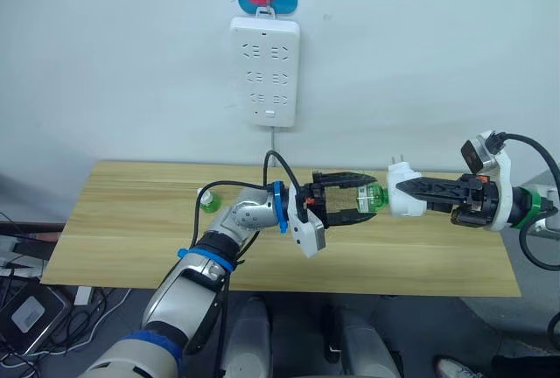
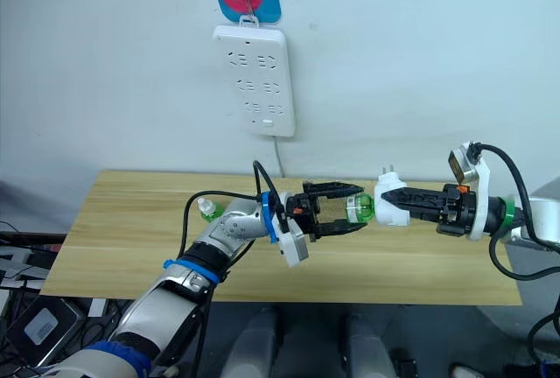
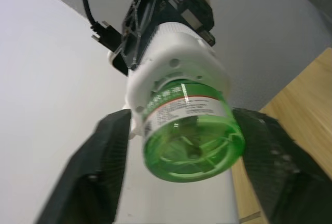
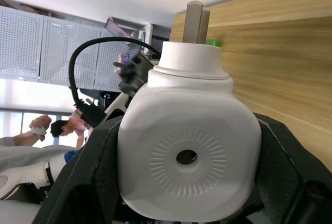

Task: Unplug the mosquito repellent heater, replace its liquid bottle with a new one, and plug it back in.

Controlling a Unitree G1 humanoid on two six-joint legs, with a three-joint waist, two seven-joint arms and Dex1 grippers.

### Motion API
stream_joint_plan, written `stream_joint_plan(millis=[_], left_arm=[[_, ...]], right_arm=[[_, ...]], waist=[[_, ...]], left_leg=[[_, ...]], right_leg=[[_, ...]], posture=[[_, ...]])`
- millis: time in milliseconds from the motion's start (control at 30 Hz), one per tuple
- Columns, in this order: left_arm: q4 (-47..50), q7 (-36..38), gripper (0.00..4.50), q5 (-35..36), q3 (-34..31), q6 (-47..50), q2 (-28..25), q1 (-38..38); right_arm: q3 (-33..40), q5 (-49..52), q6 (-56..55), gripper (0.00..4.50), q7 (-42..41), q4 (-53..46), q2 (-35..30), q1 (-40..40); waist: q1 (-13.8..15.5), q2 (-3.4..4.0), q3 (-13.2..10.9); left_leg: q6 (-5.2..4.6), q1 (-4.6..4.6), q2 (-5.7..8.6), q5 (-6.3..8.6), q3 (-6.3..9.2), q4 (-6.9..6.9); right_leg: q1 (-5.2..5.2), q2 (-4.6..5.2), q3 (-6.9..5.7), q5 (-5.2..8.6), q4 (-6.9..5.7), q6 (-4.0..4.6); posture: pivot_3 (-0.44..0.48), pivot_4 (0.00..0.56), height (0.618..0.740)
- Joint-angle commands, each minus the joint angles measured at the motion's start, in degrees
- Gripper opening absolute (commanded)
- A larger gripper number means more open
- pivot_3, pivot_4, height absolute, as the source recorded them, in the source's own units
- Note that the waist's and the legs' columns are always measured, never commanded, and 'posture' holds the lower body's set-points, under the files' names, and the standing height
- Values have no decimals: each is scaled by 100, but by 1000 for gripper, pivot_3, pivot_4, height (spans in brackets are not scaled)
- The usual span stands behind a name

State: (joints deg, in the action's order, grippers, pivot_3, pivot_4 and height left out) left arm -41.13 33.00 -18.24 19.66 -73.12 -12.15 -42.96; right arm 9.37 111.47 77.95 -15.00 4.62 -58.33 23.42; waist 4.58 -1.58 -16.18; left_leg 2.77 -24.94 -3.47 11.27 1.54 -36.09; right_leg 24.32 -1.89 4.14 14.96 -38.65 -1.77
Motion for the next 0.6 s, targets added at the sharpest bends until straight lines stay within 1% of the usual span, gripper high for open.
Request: stream_joint_plan(millis=[33, 133, 200, 233, 267, 300, 333, 367, 400, 433, 467, 500, 533, 600], left_arm=[[38, -114, 2267, 62, 161, 38, -27, -65], [77, -130, 2267, 179, 255, 116, -35, -57], [118, -17, 2267, 507, 351, 252, -25, -43], [208, 244, 2267, 952, 504, 425, -29, 4], [434, 669, 2267, 1607, 684, 782, -36, 109], [812, 1247, 2267, 2396, 853, 1390, -56, 271], [1576, 1845, 2267, 3534, 895, 2989, -128, 513], [2273, 2263, 2267, 4527, 930, 4646, -288, 687], [2787, 2486, 2267, 5163, 928, 5829, -431, 801], [3298, 2585, 2267, 5968, 902, 7237, -683, 858], [3576, 2668, 2267, 6968, 814, 8822, -1006, 802], [3745, 2748, 2267, 7721, 698, 10027, -1241, 749], [3788, 2776, 2267, 8410, 545, 11060, -1410, 676], [3650, 2630, 2267, 9047, 276, 12230, -1495, 550]], right_arm=[[132, 153, 52, 3028, -179, -190, -66, 65], [130, 153, 80, 3028, -221, -183, -85, 73], [121, 153, 101, 3028, -246, -190, -111, 72], [115, 153, 112, 3028, -261, -207, -138, 58], [113, 153, 122, 3028, -277, -226, -169, 34], [109, 153, 133, 3028, -294, -245, -206, 7], [91, 153, 173, 3028, -337, -347, -309, -62], [77, 153, 225, 3028, -413, -465, -409, -132], [66, 153, 249, 3028, -478, -557, -487, -190], [50, 153, 261, 3028, -563, -632, -548, -244], [22, 153, 245, 3028, -613, -745, -591, -309], [-5, 153, 213, 3028, -643, -838, -622, -364], [-27, 153, 166, 3028, -661, -913, -636, -411], [-64, 153, 43, 3028, -672, -996, -654, -471]], waist=[[0, 0, 0], [0, 0, 0], [-1, 0, 0], [-3, 0, 0], [-4, 0, 0], [-12, 1, 0], [-20, 1, 0], [-26, 1, 0], [-38, 2, 0], [-45, 0, -2], [-57, 0, -2], [-86, 1, -2], [-131, 6, -4], [-192, 19, -10]], left_leg=[[0, 0, 0, 0, -1, 0], [0, 1, 0, 0, 0, 0], [0, 1, 0, 0, 0, 0], [0, 2, 0, 0, 0, 0], [0, 2, 0, 0, 0, 0], [0, 2, 0, 0, 0, 0], [0, 2, 0, 0, -1, 0], [0, 4, -1, 0, -2, 0], [0, 3, -1, 0, 0, 1], [1, 3, -4, 0, 7, 1], [1, 2, -9, 0, 22, 0], [1, 3, -12, -1, 38, 0], [0, 4, -14, -1, 55, -1], [-2, 8, -16, -1, 80, -1]], right_leg=[[0, 0, 0, 0, 0, 0], [-1, 0, 0, 0, -2, 1], [-1, 0, 0, -1, -4, 2], [-1, 0, 0, -1, -5, 2], [0, 0, 0, -1, -6, 2], [0, 0, 0, -1, -7, 2], [-1, 0, 1, -1, -7, 2], [1, 0, 1, -9, -13, 15], [0, 0, 0, -14, -13, 24], [1, 3, -5, -13, -22, 25], [1, -1, -17, -8, -24, 21], [-1, -8, -29, 5, -27, 5], [-2, -14, -39, 7, -33, 7], [-7, -26, -57, 12, -35, 14]], posture=[[188, 272, 740], [186, 270, 740], [186, 270, 740], [186, 270, 740], [187, 272, 740], [187, 272, 740], [187, 272, 740], [187, 272, 740], [188, 273, 740], [188, 273, 740], [188, 273, 740], [188, 273, 740], [188, 273, 740], [193, 277, 740]])
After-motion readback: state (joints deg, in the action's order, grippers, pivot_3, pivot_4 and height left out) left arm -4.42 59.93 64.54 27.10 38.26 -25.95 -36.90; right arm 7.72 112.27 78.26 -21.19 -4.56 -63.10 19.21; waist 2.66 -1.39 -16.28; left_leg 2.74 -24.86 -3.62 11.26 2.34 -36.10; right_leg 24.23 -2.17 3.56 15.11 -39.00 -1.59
